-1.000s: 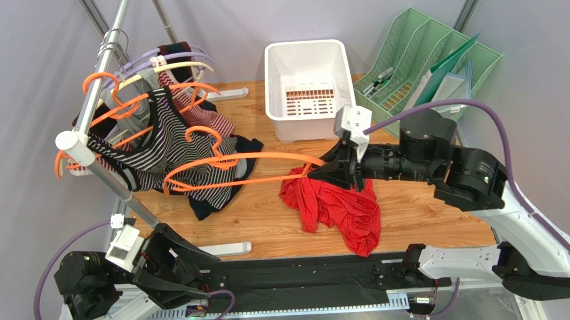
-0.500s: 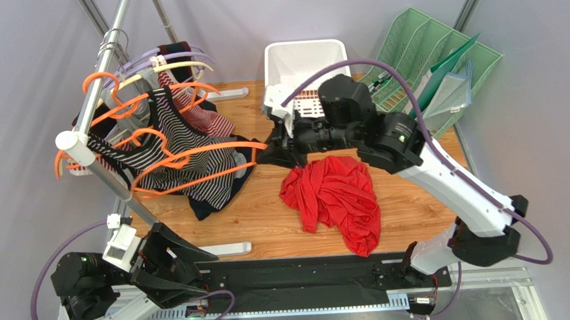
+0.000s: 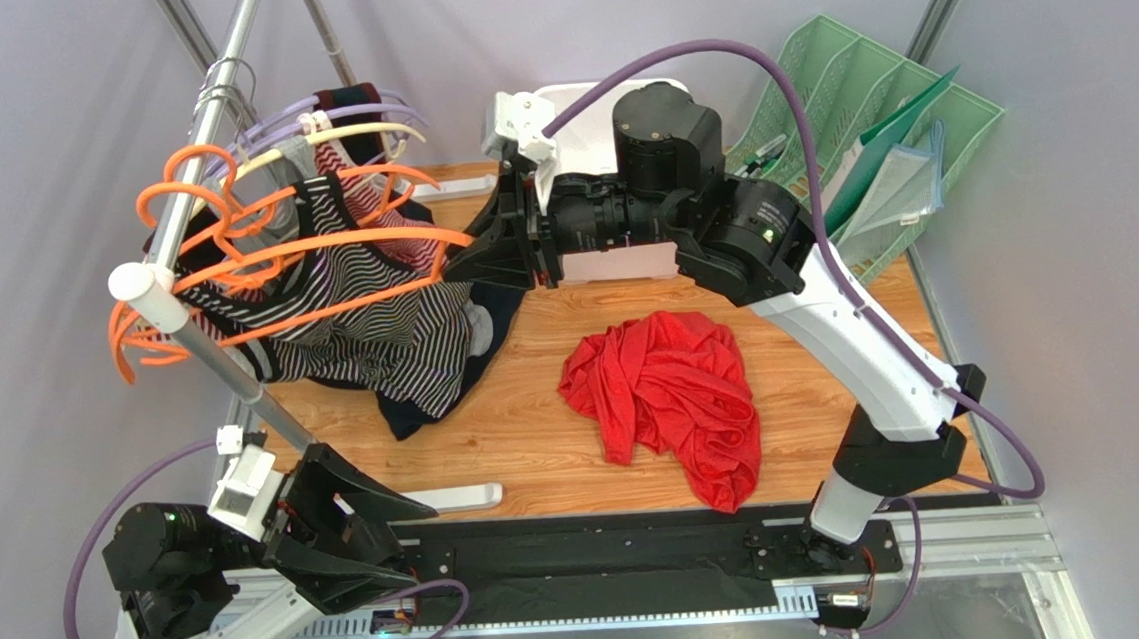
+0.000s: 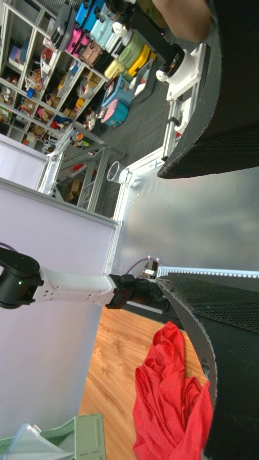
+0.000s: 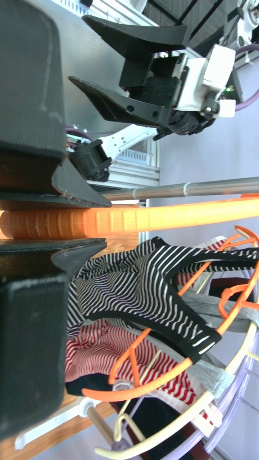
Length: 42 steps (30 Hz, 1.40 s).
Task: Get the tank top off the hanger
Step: Place the hanger at the clothesline.
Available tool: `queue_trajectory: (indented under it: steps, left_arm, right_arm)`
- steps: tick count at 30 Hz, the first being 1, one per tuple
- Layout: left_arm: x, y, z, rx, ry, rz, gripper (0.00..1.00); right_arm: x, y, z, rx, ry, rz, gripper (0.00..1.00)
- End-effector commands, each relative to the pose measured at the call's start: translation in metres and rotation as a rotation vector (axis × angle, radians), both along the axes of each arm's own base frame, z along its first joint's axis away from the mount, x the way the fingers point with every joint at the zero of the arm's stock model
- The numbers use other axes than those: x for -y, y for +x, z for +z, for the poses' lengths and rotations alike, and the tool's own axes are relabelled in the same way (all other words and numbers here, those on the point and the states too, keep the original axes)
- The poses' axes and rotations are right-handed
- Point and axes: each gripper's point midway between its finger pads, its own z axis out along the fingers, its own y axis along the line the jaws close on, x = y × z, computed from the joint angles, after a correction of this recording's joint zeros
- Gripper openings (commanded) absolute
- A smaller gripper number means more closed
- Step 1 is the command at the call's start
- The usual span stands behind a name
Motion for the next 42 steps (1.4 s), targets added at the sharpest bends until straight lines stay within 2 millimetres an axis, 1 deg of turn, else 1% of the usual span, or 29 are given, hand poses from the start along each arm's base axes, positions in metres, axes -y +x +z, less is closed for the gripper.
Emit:
queue_trajectory:
  steps: [1, 3, 4, 5, 6, 10, 11, 15, 17, 18, 20, 22, 25, 26, 27, 29, 30, 31, 32, 33, 34, 35, 36, 37, 38, 39, 40, 41, 42]
  left_arm:
    - [-0.008, -0.005, 0.008, 0.032, -0.033, 0.003, 0.71]
    - [-0.007, -0.005, 0.007, 0.031, -0.031, -0.002, 0.71]
    - [-0.006, -0.005, 0.006, 0.027, -0.028, -0.003, 0.71]
    - [0.001, 0.000, 0.005, 0.009, -0.006, -0.002, 0.71]
    - [0.002, 0.001, 0.003, 0.003, 0.000, -0.003, 0.71]
    - [0.005, 0.003, -0.001, -0.013, 0.009, -0.004, 0.71]
    - [0.006, 0.003, -0.002, -0.018, 0.009, -0.004, 0.71]
    - [0.007, 0.004, -0.005, -0.025, 0.014, -0.005, 0.71]
    - [0.007, 0.004, -0.005, -0.024, 0.013, -0.005, 0.70]
    - [0.007, 0.004, -0.005, -0.022, 0.012, -0.005, 0.71]
    - [0.008, 0.006, -0.005, -0.022, 0.014, -0.001, 0.71]
    - [0.009, 0.006, -0.006, -0.019, 0.016, -0.003, 0.71]
    - [0.009, 0.007, -0.006, -0.017, 0.019, 0.000, 0.71]
    - [0.010, 0.007, -0.006, -0.016, 0.020, 0.000, 0.71]
    - [0.010, 0.007, -0.007, -0.019, 0.021, 0.000, 0.70]
    - [0.011, 0.008, -0.007, -0.020, 0.025, 0.002, 0.71]
    - [0.012, 0.008, -0.007, -0.020, 0.026, 0.002, 0.70]
    - [0.012, 0.009, -0.008, -0.021, 0.028, 0.002, 0.70]
    - [0.013, 0.009, -0.009, -0.023, 0.029, 0.003, 0.71]
    - [0.013, 0.009, -0.008, -0.022, 0.028, 0.004, 0.70]
    - [0.013, 0.010, -0.009, -0.021, 0.029, 0.004, 0.71]
    - [0.014, 0.010, -0.010, -0.020, 0.032, 0.005, 0.71]
    - [0.014, 0.010, -0.011, -0.018, 0.032, 0.004, 0.70]
    - [0.015, 0.011, -0.010, -0.019, 0.033, 0.004, 0.70]
    - [0.016, 0.012, -0.011, -0.020, 0.037, 0.003, 0.70]
    - [0.018, 0.012, -0.011, -0.020, 0.042, 0.000, 0.71]
    - [0.018, 0.012, -0.011, -0.018, 0.042, -0.002, 0.71]
    - [0.019, 0.012, -0.012, -0.019, 0.045, -0.005, 0.71]
    - [0.020, 0.013, -0.012, -0.018, 0.049, -0.004, 0.71]
  right_arm:
    - [-0.016, 0.002, 0.018, -0.006, 0.070, 0.042, 0.00]
    - [-0.021, 0.004, 0.019, -0.021, 0.081, 0.045, 0.00]
    - [-0.025, 0.006, 0.016, -0.030, 0.078, 0.046, 0.00]
    - [-0.027, 0.007, 0.013, -0.037, 0.075, 0.050, 0.00]
    - [-0.029, 0.007, 0.012, -0.047, 0.077, 0.053, 0.00]
    - [-0.038, 0.011, 0.001, -0.074, 0.062, 0.063, 0.00]
    - [-0.040, 0.012, -0.005, -0.081, 0.049, 0.062, 0.00]
    - [-0.044, 0.012, -0.017, -0.099, 0.026, 0.071, 0.00]
    - [-0.042, 0.008, -0.018, -0.127, 0.023, 0.077, 0.00]
    - [-0.043, 0.008, -0.025, -0.138, 0.011, 0.081, 0.00]
    - [-0.043, 0.004, -0.029, -0.140, -0.001, 0.088, 0.00]
    - [-0.044, 0.001, -0.039, -0.148, -0.025, 0.098, 0.00]
    - [-0.043, -0.004, -0.044, -0.151, -0.034, 0.104, 0.01]
    - [-0.043, -0.005, -0.044, -0.153, -0.034, 0.108, 0.03]
    - [-0.041, -0.007, -0.043, -0.154, -0.033, 0.110, 0.11]
    - [-0.039, -0.005, -0.046, -0.162, -0.040, 0.089, 0.24]
    - [-0.035, -0.003, -0.042, -0.161, -0.034, 0.053, 0.39]
    - [-0.032, 0.001, -0.045, -0.171, -0.041, 0.022, 0.48]
    - [-0.028, 0.004, -0.045, -0.174, -0.042, -0.013, 0.61]
    - [-0.023, 0.012, -0.044, -0.180, -0.037, -0.084, 0.72]
    - [-0.011, 0.011, -0.040, -0.178, -0.029, -0.117, 0.77]
    - [-0.004, 0.012, -0.037, -0.173, -0.021, -0.146, 0.81]
    - [0.004, 0.018, -0.035, -0.168, -0.015, -0.203, 0.89]
    - [0.020, 0.016, -0.023, -0.159, 0.015, -0.246, 0.92]
    - [0.028, 0.022, -0.030, -0.166, 0.005, -0.299, 0.94]
    - [0.042, 0.037, -0.031, -0.162, 0.014, -0.421, 0.98]
    - [0.055, 0.047, -0.032, -0.168, 0.021, -0.500, 1.00]
    - [0.074, 0.053, -0.038, -0.174, 0.023, -0.578, 1.00]
    - [0.097, 0.076, -0.045, -0.172, 0.024, -0.750, 1.00]
